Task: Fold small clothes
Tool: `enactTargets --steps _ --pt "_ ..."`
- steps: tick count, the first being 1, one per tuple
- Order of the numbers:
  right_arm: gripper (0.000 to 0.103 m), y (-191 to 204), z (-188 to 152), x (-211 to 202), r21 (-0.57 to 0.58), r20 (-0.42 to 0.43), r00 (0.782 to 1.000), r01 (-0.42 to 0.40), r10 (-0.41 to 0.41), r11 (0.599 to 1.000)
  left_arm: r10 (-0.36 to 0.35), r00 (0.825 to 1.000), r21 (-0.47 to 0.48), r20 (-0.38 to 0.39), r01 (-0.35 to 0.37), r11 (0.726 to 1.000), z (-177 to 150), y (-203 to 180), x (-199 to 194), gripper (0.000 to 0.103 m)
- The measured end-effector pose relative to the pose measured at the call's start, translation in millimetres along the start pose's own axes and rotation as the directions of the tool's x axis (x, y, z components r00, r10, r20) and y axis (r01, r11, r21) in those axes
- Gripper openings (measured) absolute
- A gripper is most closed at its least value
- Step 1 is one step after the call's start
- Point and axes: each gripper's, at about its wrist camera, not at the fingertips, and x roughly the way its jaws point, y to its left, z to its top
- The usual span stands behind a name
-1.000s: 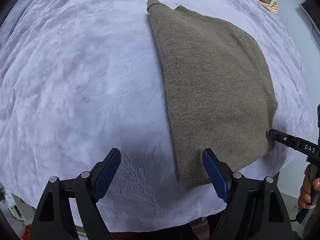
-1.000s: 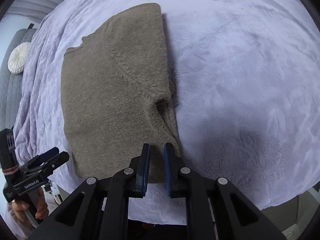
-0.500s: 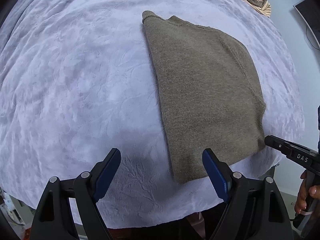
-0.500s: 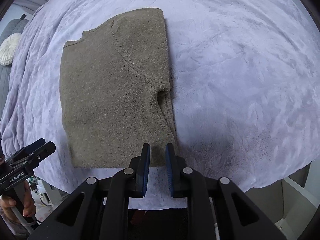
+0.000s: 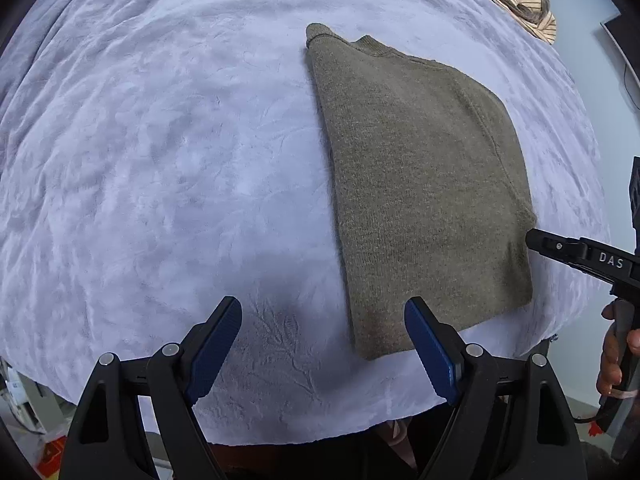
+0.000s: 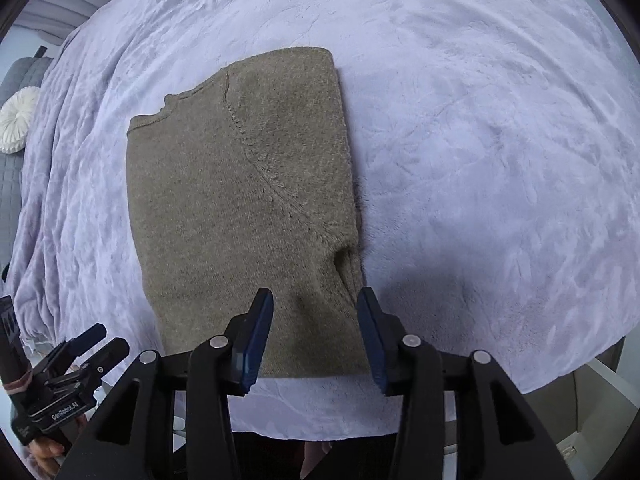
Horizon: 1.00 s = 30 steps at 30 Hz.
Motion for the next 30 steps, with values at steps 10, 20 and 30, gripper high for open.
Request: enactTargets --steps 10,20,30 --pt "0.015 -20 8 33 -0.073 -0.062 0.998 0.013 -0.017 0.997 0.036 0.999 -0.068 -0.030 -0.038 0.997 -4 -32 14 0.084" --pt "0.020 -33 5 8 -0.121 -0.093 0.995 0.037 -0.048 0.992 0.029 0.998 -0.037 -0.052 -0.031 0.999 -1 -64 26 0.084" --pt "0.042 -15 15 -31 -0.132 -0.040 0.999 0.004 -0.009 0.991 0.033 0.999 -0.018 -0.017 -0.033 0.999 17 -76 7 0.084"
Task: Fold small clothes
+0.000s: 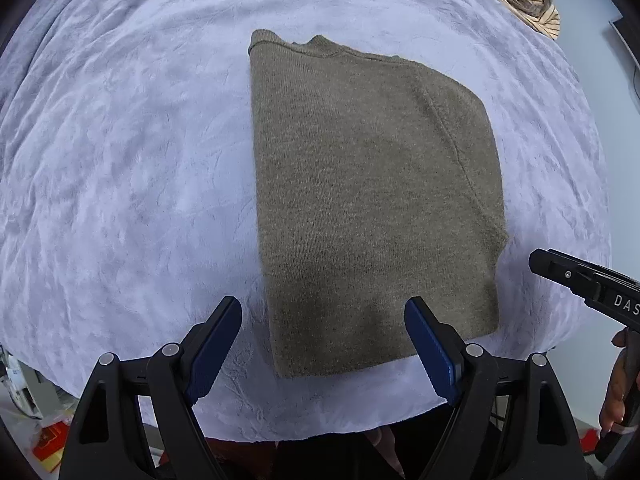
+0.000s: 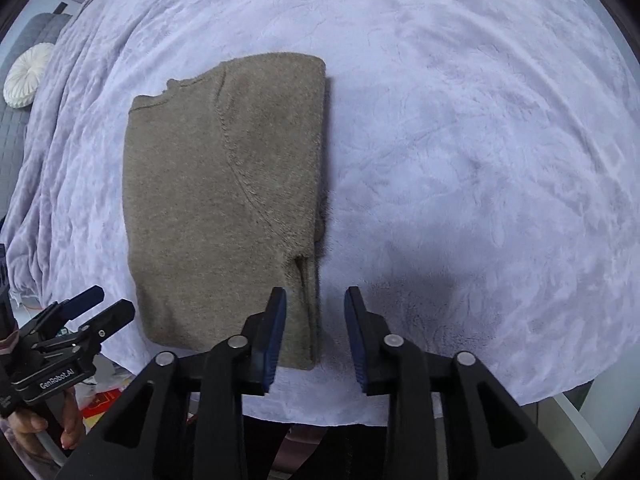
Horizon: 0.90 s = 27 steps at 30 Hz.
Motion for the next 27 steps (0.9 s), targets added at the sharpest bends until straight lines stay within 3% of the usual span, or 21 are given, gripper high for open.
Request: enactTargets --steps 2,7,8,11,16,19,27 --pt "0.044 9 4 -7 -0.010 0.017 1.000 -0.008 0.008 1.000 0.023 1.000 0.006 0.019 -0.023 1.000 3 -1 -7 0.084" --pt "0.064 33 12 -14 -0.033 0.040 0.999 0.024 -0.022 0.999 0.036 0.997 0.017 0.065 -0.037 0.999 7 -3 -20 0.086" --pt "0.067 35 12 -14 -0.031 0.041 0.999 0.033 -0.032 0.999 0.037 0.996 0.013 0.077 -0.038 0.999 7 -2 -23 0.103" --pt "0.080 37 13 -14 -0.016 0.045 0.998 0.035 -0.034 0.999 0.035 0.995 -0.003 0.096 -0.035 0.999 9 0 -29 0.103" --pt "0.084 40 11 -17 -0.032 0.073 0.995 0.067 -0.065 0.997 0.069 0.992 0.005 0.101 -0.070 0.998 8 -2 -29 0.103" --pt "0.103 45 9 -23 -0.043 0.119 0.989 0.089 -0.083 0.995 0.073 0.992 0.000 0.102 -0.074 0.997 8 -2 -29 0.103" --pt "0.102 57 8 -24 -0.043 0.104 0.991 0.086 -0.081 0.995 0.071 0.991 -0.029 0.112 -0.068 0.997 8 -4 -34 0.103"
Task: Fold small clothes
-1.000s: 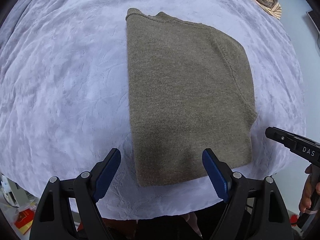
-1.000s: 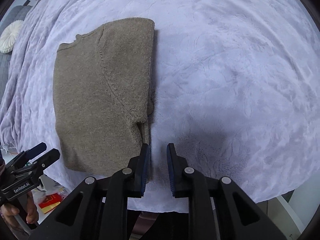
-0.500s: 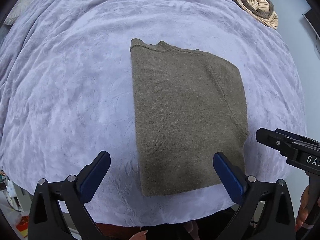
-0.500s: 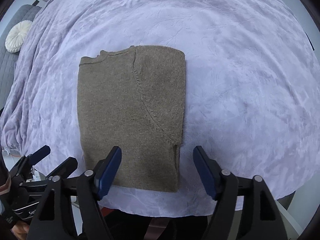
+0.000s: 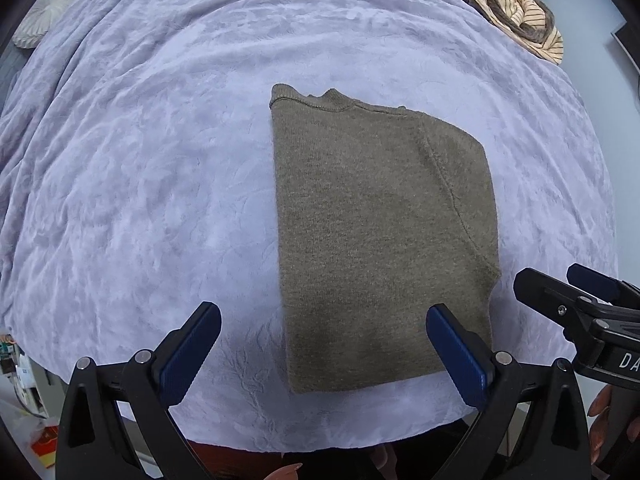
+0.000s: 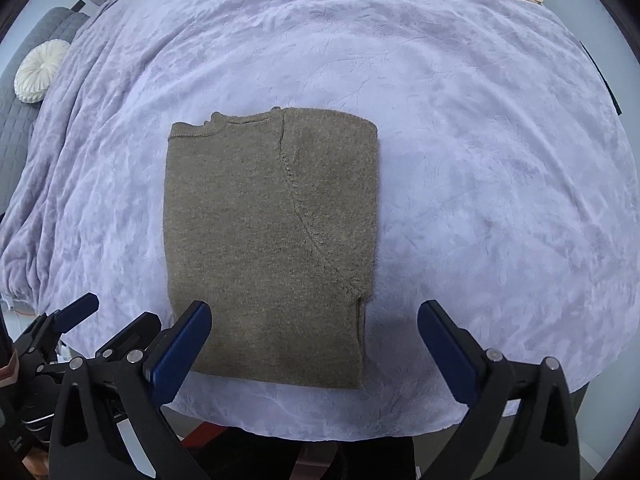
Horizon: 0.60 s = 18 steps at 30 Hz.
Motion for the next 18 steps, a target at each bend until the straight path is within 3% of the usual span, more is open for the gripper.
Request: enactTargets --steps 18 --pt "0.102 -4.2 -5.5 -6.5 0.016 0.016 0.999 0.032 -0.032 0.999 0.039 0.999 0.011 0.014 -0.039 0.999 -3.1 -1.3 -6.0 0.103"
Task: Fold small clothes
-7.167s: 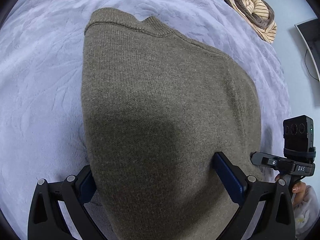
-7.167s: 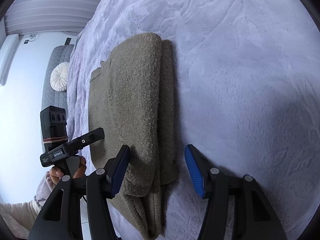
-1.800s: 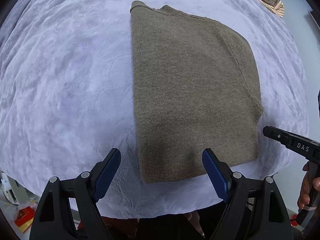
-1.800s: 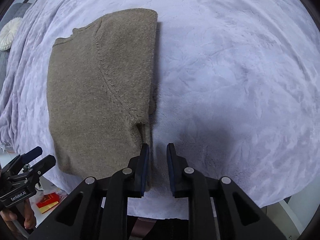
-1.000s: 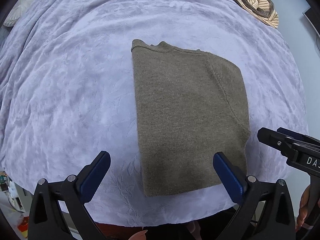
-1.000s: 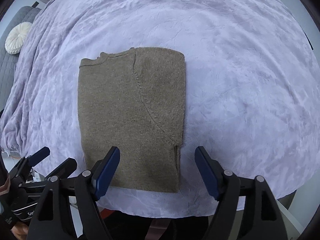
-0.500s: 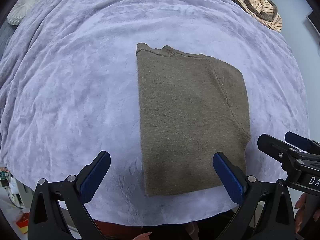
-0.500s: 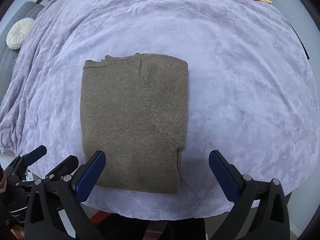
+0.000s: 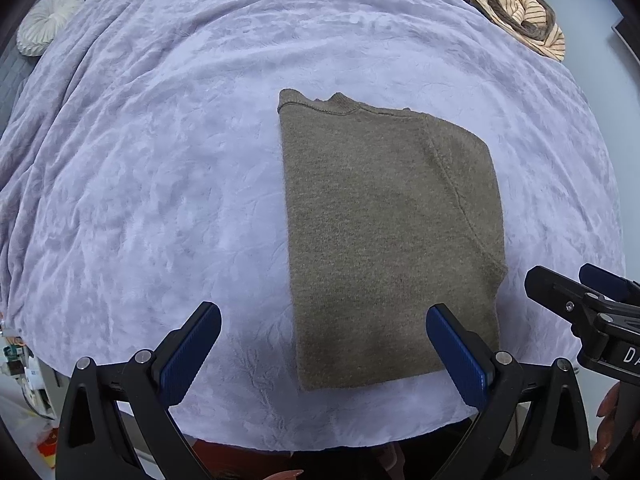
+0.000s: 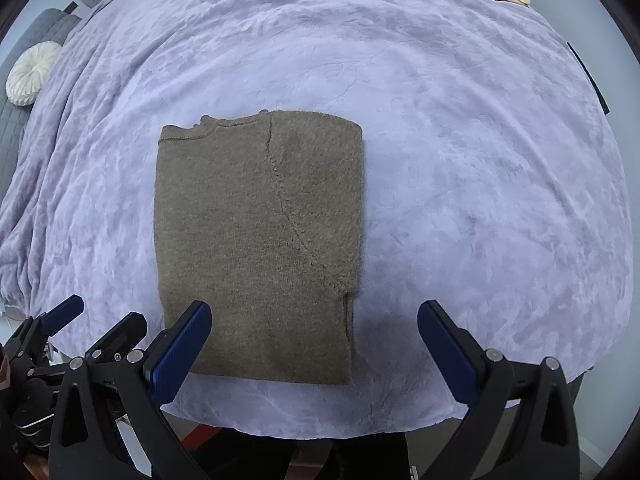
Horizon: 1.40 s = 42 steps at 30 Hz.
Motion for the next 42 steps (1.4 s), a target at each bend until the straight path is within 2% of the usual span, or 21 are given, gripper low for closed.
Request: enactTargets --steps 42 --pt "0.102 4.1 -8.5 -3.8 0.002 0.003 1.000 0.006 -0.006 1.000 0.021 1.000 0.026 0.010 -0.021 0.999 -6.3 5.6 -6.2 0.103"
